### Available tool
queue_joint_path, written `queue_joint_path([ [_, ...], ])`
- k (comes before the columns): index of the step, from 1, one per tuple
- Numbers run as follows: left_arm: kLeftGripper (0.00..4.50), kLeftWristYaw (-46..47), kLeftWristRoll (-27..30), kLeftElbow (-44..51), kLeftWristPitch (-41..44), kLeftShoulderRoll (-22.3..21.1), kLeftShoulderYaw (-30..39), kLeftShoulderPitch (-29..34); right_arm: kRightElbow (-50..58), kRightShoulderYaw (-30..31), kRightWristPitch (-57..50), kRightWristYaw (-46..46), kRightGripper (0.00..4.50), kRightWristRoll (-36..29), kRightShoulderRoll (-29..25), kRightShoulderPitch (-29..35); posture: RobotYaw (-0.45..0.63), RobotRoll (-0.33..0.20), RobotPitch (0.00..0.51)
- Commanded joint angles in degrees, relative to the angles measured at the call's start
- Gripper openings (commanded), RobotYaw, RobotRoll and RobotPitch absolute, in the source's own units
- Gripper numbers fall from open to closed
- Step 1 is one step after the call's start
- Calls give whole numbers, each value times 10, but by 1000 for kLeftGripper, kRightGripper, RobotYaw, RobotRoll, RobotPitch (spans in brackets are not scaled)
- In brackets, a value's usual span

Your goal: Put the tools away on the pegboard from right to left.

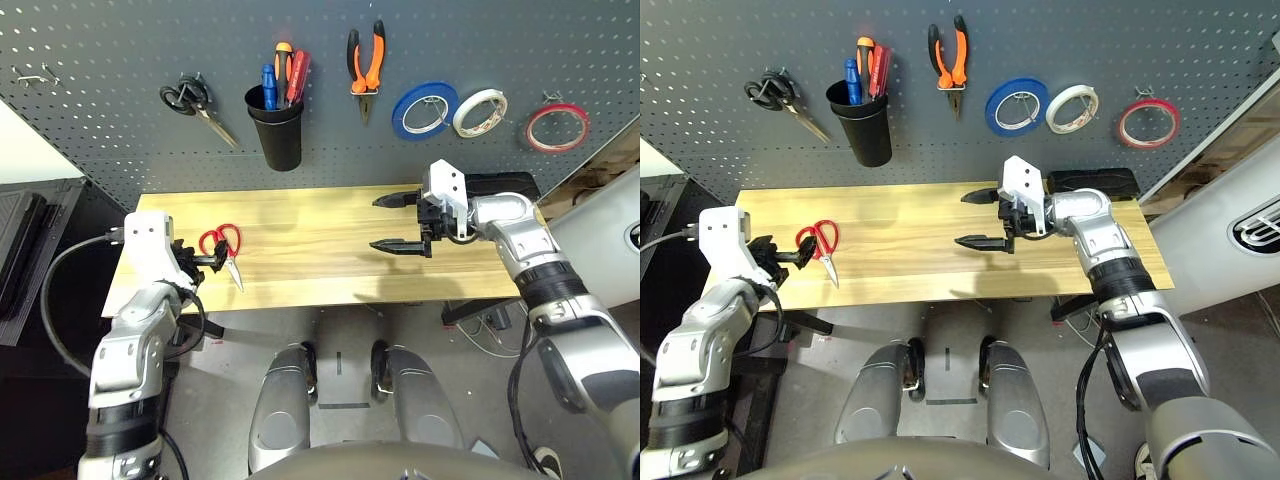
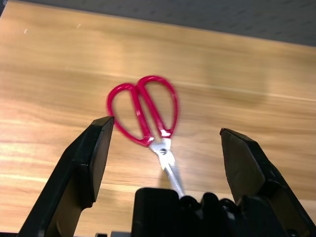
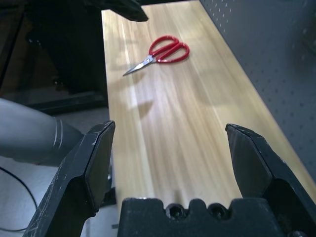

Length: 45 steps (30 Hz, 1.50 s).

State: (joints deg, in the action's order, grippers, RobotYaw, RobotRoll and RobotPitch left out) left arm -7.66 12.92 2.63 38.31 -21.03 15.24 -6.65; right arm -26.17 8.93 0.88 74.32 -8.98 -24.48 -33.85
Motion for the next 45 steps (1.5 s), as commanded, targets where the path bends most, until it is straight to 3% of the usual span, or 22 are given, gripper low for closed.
queue_joint_path([
  [1, 4468, 17, -21, -87, -39, 4, 5, -23, 47, 5, -22, -5, 4500, -6, -10, 23, -50, 0, 182],
  [11, 4468, 40, -48, -286, -140, -14, 15, -97, 142, 10, -71, -21, 4500, -28, -8, 51, -78, 0, 207],
  [21, 4468, 51, -48, -322, -163, -14, 19, -103, 199, 20, -116, -40, 4500, -40, -13, 64, -81, 0, 263],
  [45, 4468, 104, -67, -561, -266, -24, 23, -211, 284, 14, -166, -56, 4500, -100, -26, 81, -126, 0, 278],
])
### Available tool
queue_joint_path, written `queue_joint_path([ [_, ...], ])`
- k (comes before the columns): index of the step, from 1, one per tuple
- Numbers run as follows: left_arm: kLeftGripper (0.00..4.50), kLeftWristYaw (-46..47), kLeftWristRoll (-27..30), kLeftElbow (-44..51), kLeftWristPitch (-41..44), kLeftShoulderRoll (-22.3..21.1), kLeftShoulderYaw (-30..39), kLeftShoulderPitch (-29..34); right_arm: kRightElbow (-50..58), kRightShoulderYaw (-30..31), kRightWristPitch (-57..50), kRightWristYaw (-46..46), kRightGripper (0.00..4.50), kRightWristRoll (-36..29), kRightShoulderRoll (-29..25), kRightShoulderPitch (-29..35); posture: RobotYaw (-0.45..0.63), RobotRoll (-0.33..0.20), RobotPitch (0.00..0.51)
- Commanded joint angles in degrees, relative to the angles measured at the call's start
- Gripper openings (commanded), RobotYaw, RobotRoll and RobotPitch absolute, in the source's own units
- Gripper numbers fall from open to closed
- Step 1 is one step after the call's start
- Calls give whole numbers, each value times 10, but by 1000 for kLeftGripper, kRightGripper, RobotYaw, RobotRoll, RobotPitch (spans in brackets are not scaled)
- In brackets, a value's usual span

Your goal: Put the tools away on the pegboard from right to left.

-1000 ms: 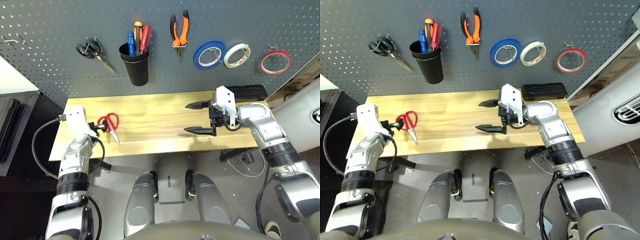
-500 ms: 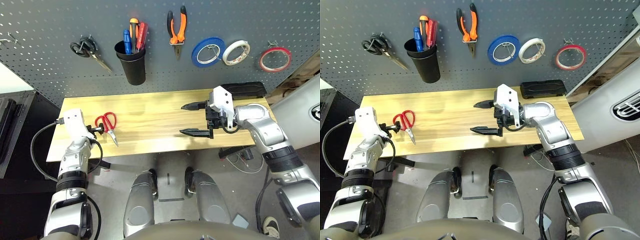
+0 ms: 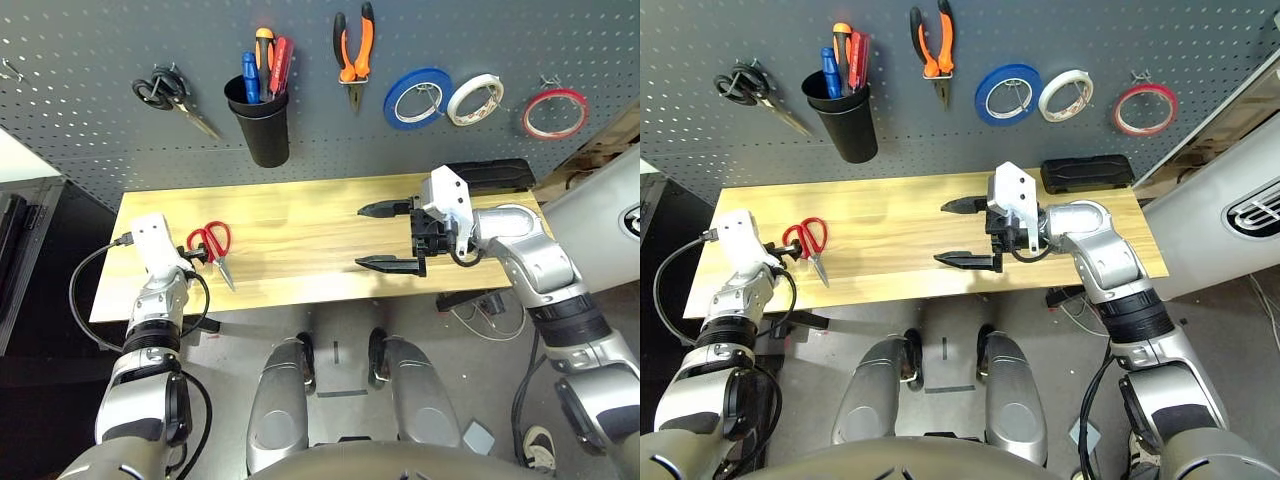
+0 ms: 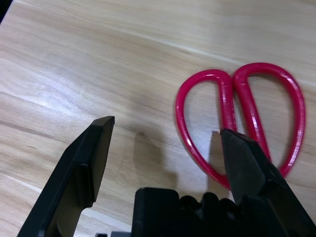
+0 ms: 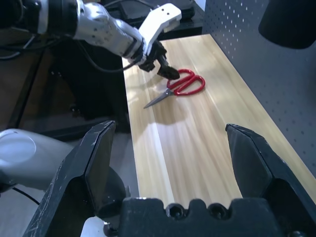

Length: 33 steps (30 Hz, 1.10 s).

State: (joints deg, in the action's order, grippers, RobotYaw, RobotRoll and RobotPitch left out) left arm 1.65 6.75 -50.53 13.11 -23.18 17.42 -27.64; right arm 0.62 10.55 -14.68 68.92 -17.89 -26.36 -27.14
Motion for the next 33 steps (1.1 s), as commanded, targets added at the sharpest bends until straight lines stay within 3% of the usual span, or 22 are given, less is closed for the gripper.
queue_joint_path([
  [1, 4468, 13, -4, -36, -18, -3, 2, -2, 19, -2, -13, -3, 4500, -13, -9, 15, -130, 0, 276],
  [3, 4468, 15, -3, -48, -25, -5, 4, -4, 22, -2, -17, -5, 4500, -16, -11, 15, -130, 0, 276],
  [7, 3573, 16, 0, -62, -37, -5, 5, -4, 25, -4, -20, -6, 4500, -21, -15, 13, -133, 0, 272],
  [16, 94, 8, 16, -53, -43, 12, 12, -4, 6, -5, -11, 0, 4500, -22, -26, 3, -105, 0, 251],
  [25, 37, 5, 37, 96, -5, 41, 14, 33, -45, -13, 27, 31, 4500, -24, -35, -15, -59, 0, 202],
  [33, 37, 13, 54, 358, 102, 67, 14, 120, -101, -45, 64, 65, 4500, -41, -47, -47, -29, 0, 172],
])
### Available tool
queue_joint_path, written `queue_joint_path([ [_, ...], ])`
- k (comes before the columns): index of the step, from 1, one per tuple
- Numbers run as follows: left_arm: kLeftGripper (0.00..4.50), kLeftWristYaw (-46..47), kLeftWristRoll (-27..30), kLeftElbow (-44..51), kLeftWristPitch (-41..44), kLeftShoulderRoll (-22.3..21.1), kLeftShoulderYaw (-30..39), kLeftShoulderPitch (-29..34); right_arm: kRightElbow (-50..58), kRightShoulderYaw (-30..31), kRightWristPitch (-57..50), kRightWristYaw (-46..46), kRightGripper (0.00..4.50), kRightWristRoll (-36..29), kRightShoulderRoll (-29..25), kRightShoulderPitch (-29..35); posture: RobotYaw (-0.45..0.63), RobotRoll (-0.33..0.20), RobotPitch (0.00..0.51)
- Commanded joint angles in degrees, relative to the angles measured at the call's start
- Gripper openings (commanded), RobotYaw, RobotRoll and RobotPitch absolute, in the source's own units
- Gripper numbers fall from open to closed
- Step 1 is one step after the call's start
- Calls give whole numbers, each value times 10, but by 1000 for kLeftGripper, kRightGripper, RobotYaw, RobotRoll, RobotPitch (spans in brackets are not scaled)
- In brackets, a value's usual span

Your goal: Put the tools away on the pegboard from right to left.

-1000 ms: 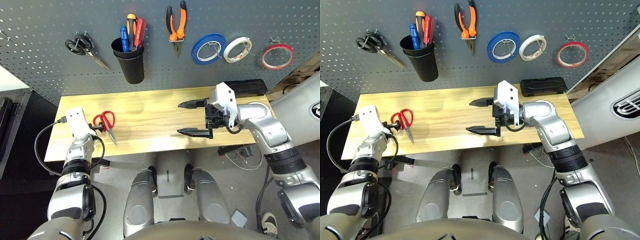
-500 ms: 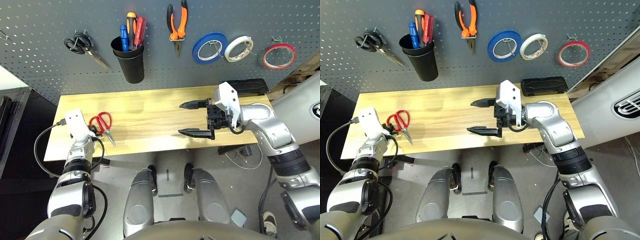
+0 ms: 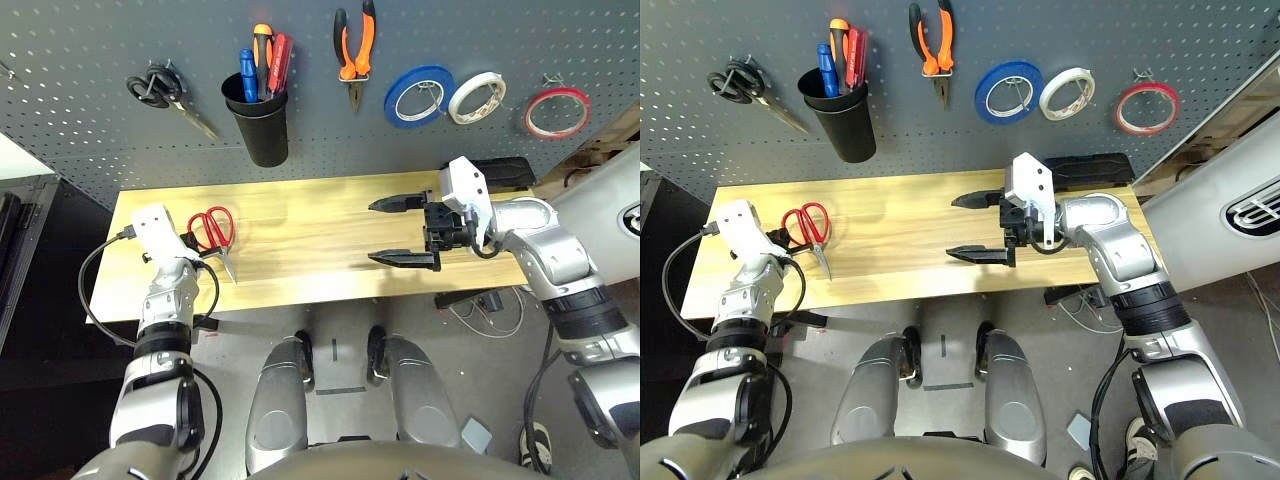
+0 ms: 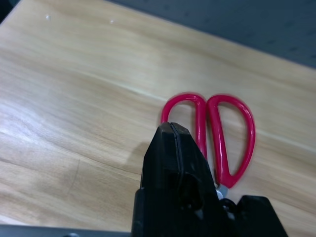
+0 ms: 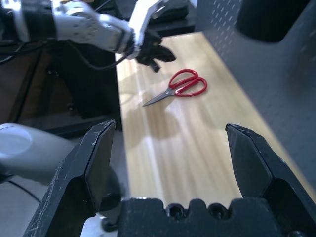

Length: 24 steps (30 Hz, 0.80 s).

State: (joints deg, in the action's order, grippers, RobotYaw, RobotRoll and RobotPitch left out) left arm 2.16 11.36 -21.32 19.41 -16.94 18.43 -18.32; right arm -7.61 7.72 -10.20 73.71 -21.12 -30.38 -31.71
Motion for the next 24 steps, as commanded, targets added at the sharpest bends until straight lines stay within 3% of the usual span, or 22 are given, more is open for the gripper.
queue_joint_path([
  [1, 37, 11, 9, 92, 49, 7, 7, 35, -26, -22, 25, 21, 4500, -11, -8, -5, -24, 0, 164],
  [7, 37, 8, 8, 176, 97, 6, 8, 66, -75, -41, 51, 34, 4500, -8, -18, -21, -6, 0, 141],
  [15, 37, -10, 1, 108, 98, -13, 7, 27, -83, -46, 59, 34, 4500, -7, -15, -20, -24, 0, 126],
  [18, 686, -16, -6, 48, 88, -18, 0, 3, -58, -50, 47, 44, 4500, -24, -20, -10, -36, 0, 124],
  [24, 2934, -30, -23, -67, 46, -22, -15, -38, -2, -59, 11, 45, 4500, -53, -33, 10, -83, 0, 144],
])
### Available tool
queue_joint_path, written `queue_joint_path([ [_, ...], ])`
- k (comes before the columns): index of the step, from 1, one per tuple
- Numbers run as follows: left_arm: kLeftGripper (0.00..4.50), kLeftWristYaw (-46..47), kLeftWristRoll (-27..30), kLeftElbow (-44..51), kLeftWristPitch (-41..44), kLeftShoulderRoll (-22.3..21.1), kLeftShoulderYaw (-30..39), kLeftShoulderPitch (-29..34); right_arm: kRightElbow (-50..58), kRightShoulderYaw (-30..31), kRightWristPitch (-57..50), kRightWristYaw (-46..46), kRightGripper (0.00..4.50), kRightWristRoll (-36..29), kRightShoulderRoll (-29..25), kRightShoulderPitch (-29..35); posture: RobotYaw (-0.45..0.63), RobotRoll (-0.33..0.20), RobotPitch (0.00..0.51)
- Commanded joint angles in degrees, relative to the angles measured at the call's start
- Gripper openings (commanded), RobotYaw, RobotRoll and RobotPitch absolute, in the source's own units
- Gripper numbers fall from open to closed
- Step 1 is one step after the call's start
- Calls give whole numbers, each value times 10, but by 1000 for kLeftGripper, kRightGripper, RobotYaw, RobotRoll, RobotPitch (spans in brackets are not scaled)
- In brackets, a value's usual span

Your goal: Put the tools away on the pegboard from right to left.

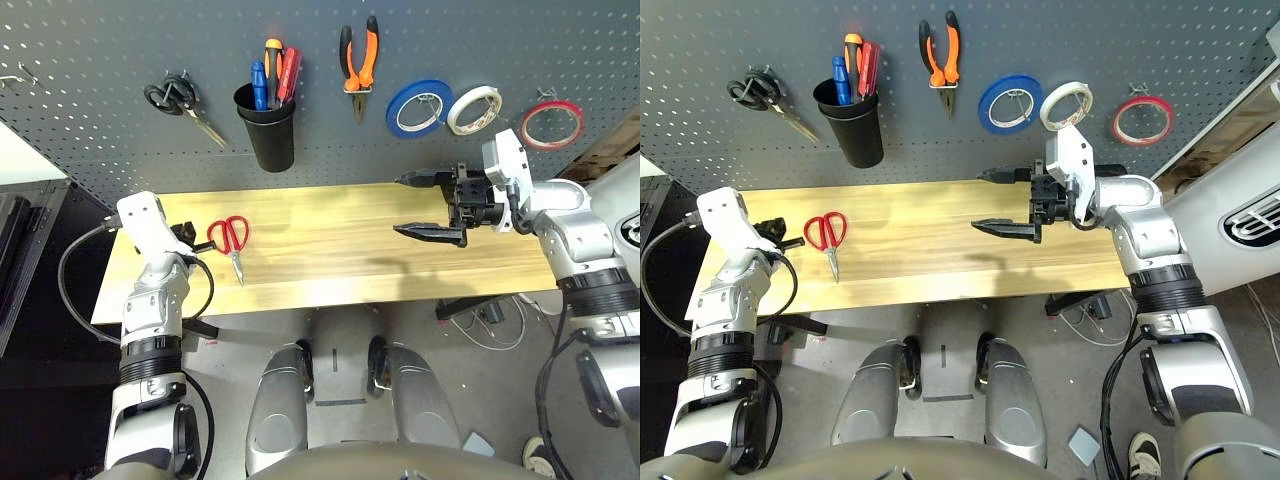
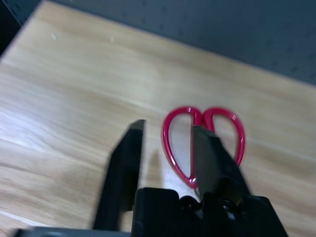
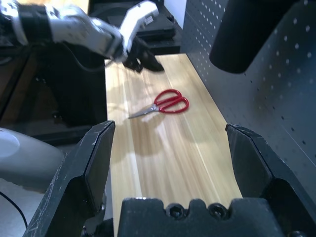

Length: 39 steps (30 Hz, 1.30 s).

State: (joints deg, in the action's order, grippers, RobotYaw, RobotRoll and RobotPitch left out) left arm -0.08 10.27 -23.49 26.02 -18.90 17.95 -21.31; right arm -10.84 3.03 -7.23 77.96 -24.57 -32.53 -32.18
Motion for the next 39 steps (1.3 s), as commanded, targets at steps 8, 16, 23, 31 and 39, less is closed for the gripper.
queue_joint_path([
  [8, 4473, -12, -28, -171, -81, -12, -16, -58, 128, -19, -85, -5, 4500, -55, -35, 54, -131, 0, 193],
  [16, 4473, 10, -29, -266, -137, -22, -5, -96, 165, -24, -118, -14, 4500, -74, -50, 72, -151, 0, 236],
  [23, 4473, 15, -36, -329, -166, -22, -14, -109, 186, -26, -131, -27, 4500, -85, -56, 82, -166, 0, 240],
  [31, 4473, 17, -37, -367, -173, -25, -14, -121, 216, -30, -150, -34, 4500, -102, -67, 92, -184, 0, 248],
  [39, 4473, 18, -38, -387, -176, -28, -14, -128, 241, -32, -162, -42, 4500, -116, -75, 106, -194, 0, 255],
])
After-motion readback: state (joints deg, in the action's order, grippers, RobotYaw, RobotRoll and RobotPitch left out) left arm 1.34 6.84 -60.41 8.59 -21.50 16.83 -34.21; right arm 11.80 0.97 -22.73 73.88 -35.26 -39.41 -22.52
